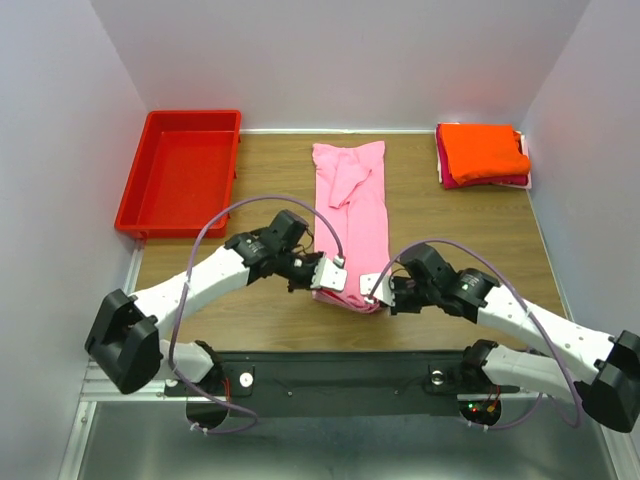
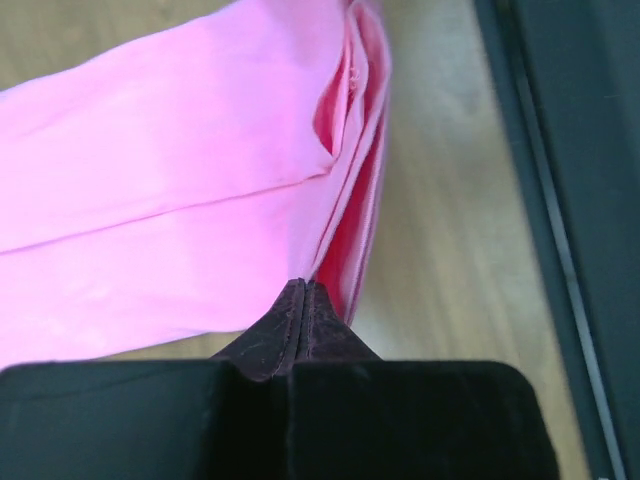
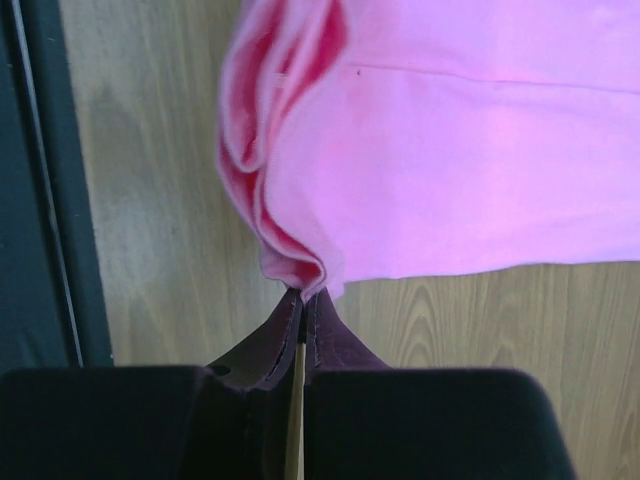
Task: Fold and stack the t-shirts
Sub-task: Fold the tshirt
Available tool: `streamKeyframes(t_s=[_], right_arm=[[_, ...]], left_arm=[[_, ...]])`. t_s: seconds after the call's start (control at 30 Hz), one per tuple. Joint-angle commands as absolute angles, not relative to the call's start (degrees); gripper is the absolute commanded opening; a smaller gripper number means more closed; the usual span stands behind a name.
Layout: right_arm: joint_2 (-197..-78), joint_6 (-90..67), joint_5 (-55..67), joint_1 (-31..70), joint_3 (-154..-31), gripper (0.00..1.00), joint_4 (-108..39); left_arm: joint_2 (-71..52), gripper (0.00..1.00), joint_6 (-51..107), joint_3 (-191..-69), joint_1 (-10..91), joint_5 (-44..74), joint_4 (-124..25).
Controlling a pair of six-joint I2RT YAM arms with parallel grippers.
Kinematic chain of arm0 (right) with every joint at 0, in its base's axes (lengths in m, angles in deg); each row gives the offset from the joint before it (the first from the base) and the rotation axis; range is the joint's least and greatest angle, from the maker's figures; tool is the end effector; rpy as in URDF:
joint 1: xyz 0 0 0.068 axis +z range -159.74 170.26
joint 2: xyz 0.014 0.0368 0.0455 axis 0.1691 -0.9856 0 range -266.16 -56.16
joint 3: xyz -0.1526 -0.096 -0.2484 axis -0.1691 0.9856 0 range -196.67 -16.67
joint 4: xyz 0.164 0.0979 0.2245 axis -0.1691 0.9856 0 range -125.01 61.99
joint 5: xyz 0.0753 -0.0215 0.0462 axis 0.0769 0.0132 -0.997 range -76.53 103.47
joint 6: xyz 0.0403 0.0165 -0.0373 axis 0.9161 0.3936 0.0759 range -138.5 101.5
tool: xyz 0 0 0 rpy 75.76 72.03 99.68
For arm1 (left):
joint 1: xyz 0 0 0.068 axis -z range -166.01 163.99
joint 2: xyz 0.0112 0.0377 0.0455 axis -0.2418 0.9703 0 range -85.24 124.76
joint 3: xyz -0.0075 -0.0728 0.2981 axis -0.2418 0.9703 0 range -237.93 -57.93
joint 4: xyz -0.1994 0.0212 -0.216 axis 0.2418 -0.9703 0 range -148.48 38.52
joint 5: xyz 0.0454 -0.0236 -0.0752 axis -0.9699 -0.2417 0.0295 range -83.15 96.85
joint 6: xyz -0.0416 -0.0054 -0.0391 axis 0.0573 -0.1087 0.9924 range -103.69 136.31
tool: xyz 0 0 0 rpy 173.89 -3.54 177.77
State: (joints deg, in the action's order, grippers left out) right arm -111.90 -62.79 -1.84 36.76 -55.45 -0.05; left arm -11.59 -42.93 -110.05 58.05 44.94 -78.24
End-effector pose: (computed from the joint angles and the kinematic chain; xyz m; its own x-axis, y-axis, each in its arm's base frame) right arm 0.1348 0.1575 0.2473 0.1789 -0.7898 -0.5866 -0.9594 -0.0080 -0.2818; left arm 0.1902 -0.2190 0.2744 0.4494 0.5062 -0.7360 0.8918 -0.3027 0.3363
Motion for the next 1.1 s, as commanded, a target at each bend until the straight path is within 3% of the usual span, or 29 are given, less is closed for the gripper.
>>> streamKeyframes(t_s=[0.0,0.3,0.5,1.07], right_arm=[[-114.42,-65.78,0.21,34.31,-57.8,0.01,-5.82],[-130.83,-78.69,-10.15,17.27,-68.16,0.01,-8.91],[-138.94,-84.94,-13.86,12.86,-74.23,0.01,-8.91],[-161.62,-89.78,-18.52,4.42,-94.27,0.0,-8.82]], left_arm=[[-7.99,0.0,-48.37,-114.09,55.31,45.7,-77.5],[-2.27,0.0,-52.16,-116.38,51.53,45.35,-71.09],[4.84,0.0,-52.86,-120.85,48.28,44.74,-68.0],[29.36,0.0,-55.06,-149.67,40.1,44.48,-75.74]])
